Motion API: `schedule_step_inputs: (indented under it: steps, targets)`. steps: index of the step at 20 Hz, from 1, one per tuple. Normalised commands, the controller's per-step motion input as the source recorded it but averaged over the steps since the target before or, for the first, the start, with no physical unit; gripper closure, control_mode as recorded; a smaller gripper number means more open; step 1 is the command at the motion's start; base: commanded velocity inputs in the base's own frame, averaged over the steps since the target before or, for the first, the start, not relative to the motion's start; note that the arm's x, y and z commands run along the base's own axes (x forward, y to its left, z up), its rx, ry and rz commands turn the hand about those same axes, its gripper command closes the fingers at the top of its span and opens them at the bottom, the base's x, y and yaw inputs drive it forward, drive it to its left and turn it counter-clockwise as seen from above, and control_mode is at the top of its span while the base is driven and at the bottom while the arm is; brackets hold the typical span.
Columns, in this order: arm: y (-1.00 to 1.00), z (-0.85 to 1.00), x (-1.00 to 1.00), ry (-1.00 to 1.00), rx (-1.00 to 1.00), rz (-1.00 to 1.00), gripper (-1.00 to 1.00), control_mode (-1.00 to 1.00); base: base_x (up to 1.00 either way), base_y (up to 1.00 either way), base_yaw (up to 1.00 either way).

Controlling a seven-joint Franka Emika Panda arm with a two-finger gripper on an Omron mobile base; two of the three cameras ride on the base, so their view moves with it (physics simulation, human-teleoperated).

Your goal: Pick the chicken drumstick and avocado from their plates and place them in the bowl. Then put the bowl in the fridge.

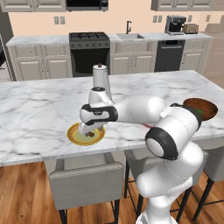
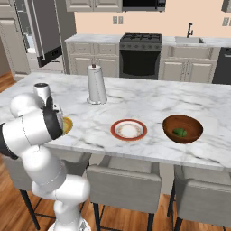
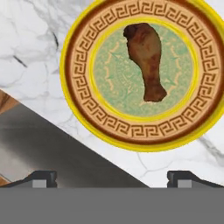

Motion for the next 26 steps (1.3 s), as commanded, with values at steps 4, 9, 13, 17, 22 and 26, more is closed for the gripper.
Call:
schedule_step_inputs:
  steps: [4,9,13,17,22,26]
  targets:
    - [0.0,-0.16,0.3,0.03,0.0,0.0,-1.0,-1.0,0.0,0.0,0.0]
    - [0.02,-0.22,0.28,0.04,-0.01,0.0,-1.0,-1.0,0.0,0.0,0.0]
    - [0.05,-0.29,0.21,0.06,-0.02,0.0,-1.0,-1.0,0.0,0.0,0.0]
    - [0.09,-0.2,0.2,0.0,-0.04,0.0,-1.0,-1.0,0.0,0.0,0.0]
    - [0.08,-0.17,0.16,0.0,-0.05,0.0,-1.0,-1.0,0.0,0.0,0.0]
    - [0.1,-0.1,0.2,0.01,-0.02,0.0,-1.0,-1.0,0.0,0.0,0.0]
